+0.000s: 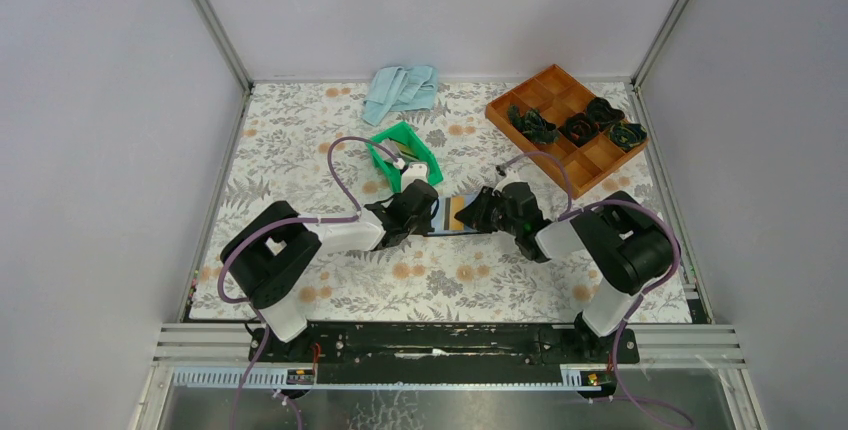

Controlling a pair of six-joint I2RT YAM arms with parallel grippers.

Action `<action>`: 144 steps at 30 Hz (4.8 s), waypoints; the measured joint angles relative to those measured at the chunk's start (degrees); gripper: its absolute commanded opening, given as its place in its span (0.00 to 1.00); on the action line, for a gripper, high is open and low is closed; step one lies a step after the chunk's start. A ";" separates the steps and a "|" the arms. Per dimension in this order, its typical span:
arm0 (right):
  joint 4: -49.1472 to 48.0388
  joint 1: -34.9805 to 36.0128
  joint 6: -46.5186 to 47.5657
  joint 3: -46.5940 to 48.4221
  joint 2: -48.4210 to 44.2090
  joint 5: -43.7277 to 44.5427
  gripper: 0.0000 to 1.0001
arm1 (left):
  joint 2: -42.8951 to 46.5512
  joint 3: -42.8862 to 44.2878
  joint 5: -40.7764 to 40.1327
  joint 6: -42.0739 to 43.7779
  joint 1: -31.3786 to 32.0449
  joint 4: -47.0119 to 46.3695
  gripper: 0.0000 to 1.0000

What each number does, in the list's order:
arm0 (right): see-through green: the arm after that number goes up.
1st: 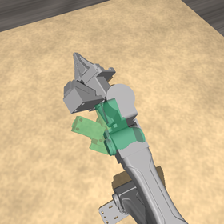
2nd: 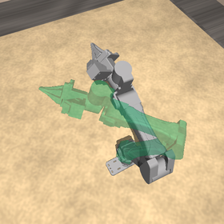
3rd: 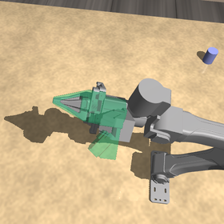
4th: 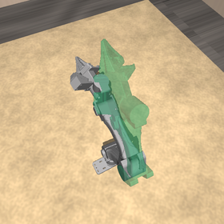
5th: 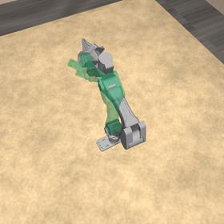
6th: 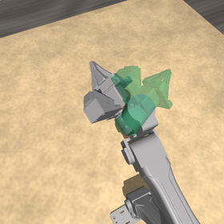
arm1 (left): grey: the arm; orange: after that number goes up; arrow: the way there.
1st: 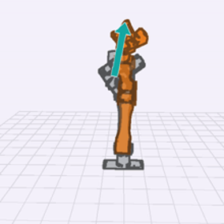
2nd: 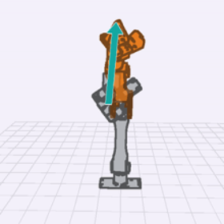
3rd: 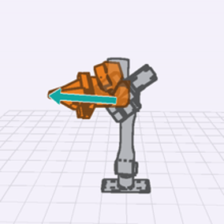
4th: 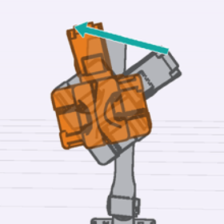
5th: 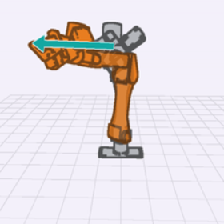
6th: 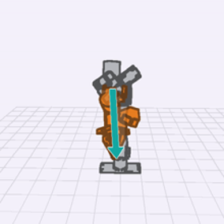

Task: Put the credit cards into the card holder
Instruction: Insert the credit card into the card holder.

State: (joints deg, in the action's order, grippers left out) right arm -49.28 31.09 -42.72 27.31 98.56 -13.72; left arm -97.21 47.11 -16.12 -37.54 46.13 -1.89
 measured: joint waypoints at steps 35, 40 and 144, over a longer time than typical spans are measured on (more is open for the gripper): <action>19.67 1.55 7.10 1.86 -9.27 10.01 0.04 | -0.31 -0.13 0.09 0.00 0.09 0.20 0.00; 20.37 1.55 7.67 3.21 -8.76 10.25 0.03 | -0.31 -0.13 0.11 0.00 0.09 0.20 0.00; 31.36 3.74 6.21 -4.76 -25.66 16.22 0.52 | -1.20 0.42 -0.70 0.17 0.76 0.13 0.00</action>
State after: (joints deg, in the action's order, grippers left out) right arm -17.91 34.83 -36.51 22.55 72.90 2.50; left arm -98.41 47.53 -16.82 -37.36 46.89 -1.76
